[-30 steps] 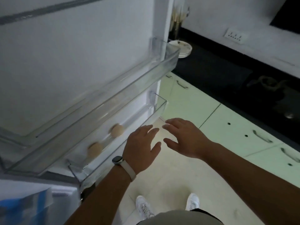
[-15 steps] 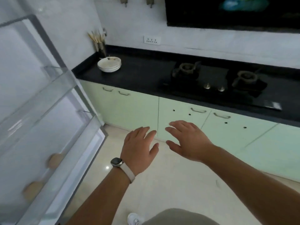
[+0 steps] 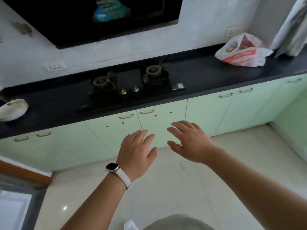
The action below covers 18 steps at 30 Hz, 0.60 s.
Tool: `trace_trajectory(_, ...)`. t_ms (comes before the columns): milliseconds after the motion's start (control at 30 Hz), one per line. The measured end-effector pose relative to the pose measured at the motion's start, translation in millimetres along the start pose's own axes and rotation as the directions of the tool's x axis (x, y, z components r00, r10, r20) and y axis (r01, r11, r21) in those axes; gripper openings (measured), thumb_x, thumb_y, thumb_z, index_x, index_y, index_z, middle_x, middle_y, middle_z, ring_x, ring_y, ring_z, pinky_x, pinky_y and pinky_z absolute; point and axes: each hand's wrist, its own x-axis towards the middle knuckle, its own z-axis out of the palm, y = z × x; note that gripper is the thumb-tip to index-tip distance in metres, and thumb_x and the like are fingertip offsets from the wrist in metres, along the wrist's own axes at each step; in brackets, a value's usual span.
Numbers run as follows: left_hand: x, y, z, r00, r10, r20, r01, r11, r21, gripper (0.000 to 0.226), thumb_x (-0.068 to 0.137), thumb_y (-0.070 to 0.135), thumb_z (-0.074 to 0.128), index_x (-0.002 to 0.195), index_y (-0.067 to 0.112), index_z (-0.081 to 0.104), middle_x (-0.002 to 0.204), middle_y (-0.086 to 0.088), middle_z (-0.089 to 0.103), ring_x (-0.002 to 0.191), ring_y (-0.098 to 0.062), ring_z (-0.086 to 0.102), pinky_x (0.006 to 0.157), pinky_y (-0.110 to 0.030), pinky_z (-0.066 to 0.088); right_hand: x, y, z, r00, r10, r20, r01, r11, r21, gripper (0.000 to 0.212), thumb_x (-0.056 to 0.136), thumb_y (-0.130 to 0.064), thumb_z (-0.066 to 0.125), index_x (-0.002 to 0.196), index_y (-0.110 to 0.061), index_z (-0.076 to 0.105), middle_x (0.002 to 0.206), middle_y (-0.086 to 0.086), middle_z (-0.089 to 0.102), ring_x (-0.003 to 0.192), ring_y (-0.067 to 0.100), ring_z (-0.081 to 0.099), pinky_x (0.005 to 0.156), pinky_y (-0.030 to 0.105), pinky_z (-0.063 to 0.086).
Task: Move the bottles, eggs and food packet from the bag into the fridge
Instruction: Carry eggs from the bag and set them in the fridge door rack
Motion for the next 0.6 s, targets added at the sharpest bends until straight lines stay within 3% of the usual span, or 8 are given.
trace_trajectory(233,83,78,11,0.967,0.256,0.005,-0.256,0.967,-0.005,0.049,0.094,0.045,0.039,0.124,0.017,0.066,0.13,-0.008,0.063,0.123,-0.029,0.056,0.1,-0.05,0.047,-53,82,-31,0.971,0.227,-0.075,-0.233,0.97,-0.077,0.051,0.092,-0.055,0.038,0.126,-0.022,0.058,0.131,0.002,0.059,0.125,0.028,0.052,0.101,0.042,0.043)
trace_trajectory(600,195,134,52,0.848,0.529,-0.026,-0.529,0.842,-0.104,0.047,0.093,0.045,0.041,0.121,0.016,0.066,0.127,-0.01,0.064,0.119,-0.031,0.058,0.098,-0.049,0.047,-70,158,-46,0.852,0.517,-0.086,-0.523,0.846,-0.103,0.053,0.094,-0.058,0.036,0.13,-0.024,0.055,0.136,0.0,0.056,0.129,0.025,0.048,0.105,0.041,0.038)
